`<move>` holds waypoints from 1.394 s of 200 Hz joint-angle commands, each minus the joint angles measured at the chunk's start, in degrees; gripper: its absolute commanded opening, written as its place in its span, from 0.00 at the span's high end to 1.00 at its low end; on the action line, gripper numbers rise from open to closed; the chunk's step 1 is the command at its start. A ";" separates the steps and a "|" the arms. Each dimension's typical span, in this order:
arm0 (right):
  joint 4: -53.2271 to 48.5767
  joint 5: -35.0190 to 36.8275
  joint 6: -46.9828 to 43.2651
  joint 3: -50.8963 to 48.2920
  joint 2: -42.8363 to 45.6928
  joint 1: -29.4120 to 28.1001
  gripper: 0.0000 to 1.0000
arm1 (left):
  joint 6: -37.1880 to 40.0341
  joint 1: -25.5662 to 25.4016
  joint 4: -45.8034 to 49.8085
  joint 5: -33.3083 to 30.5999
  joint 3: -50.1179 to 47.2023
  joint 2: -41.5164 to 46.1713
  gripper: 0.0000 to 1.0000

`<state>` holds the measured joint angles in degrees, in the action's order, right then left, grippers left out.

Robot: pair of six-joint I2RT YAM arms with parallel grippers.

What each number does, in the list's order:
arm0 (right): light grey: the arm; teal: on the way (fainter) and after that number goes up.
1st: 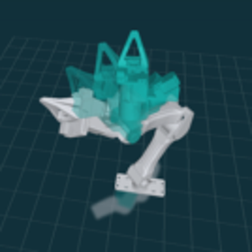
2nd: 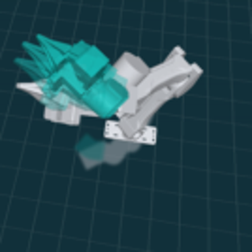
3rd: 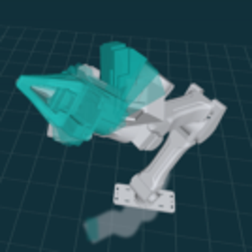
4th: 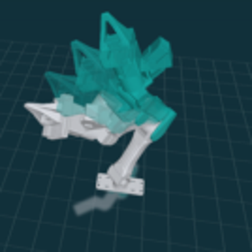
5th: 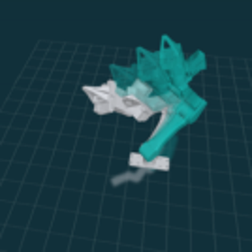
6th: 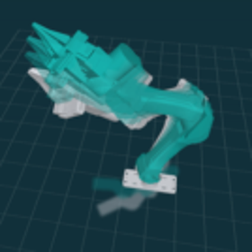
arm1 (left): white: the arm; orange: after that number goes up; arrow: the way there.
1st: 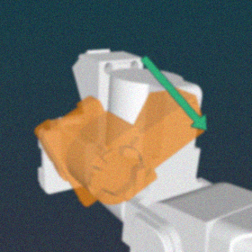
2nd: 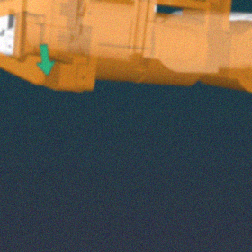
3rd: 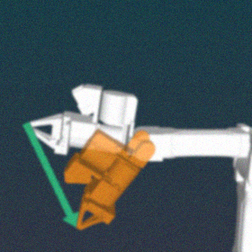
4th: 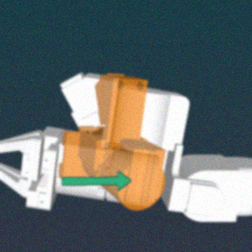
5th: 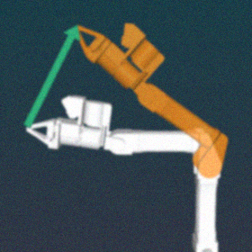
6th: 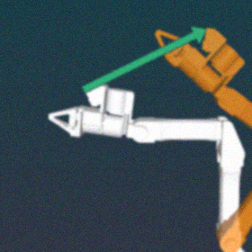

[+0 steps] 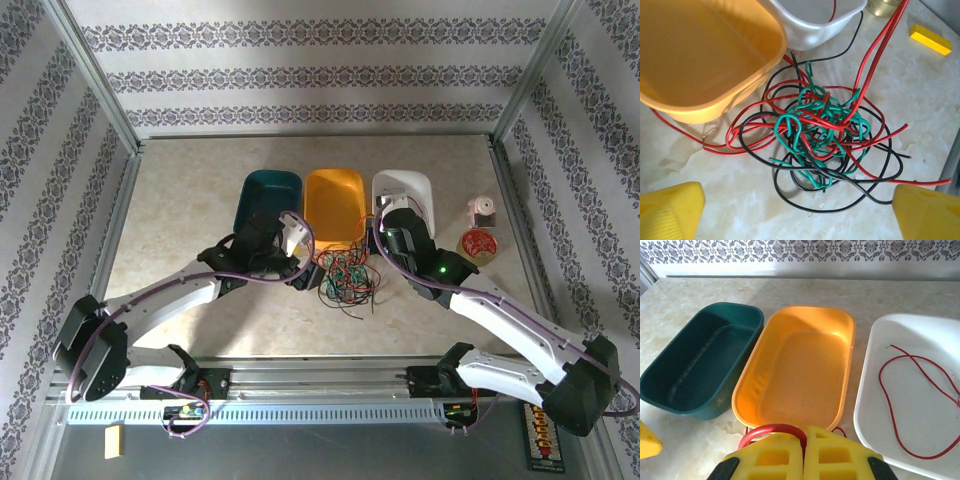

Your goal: Untangle the cables

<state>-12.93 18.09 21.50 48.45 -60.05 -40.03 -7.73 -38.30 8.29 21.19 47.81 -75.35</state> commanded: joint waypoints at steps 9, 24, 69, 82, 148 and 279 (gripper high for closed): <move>2.21 -0.54 1.44 -0.81 1.52 -0.57 1.00 | -1.09 -0.54 -4.04 5.36 3.44 -5.77 0.19; 1.88 -0.68 1.24 -0.90 2.36 -0.57 1.00 | -2.31 -0.54 -6.02 6.30 4.83 -9.56 0.26; 0.84 -1.01 1.35 -1.34 3.67 -0.57 1.00 | -5.88 -0.54 -13.58 6.20 6.76 -16.08 0.31; 0.76 -0.99 1.30 -1.42 3.86 -0.59 1.00 | -6.57 -0.54 -13.54 6.30 7.88 -18.14 0.34; 0.38 1.29 1.51 -2.01 5.31 -0.40 1.00 | -10.14 -0.53 -15.12 -1.40 6.91 -21.98 0.86; -8.11 16.50 19.31 -10.21 15.75 9.61 1.00 | -13.02 2.14 -6.44 -13.57 -8.75 -0.09 1.00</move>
<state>-18.94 28.67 34.61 39.35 -45.56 -32.51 -18.39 -37.56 -3.75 13.02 42.85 -79.07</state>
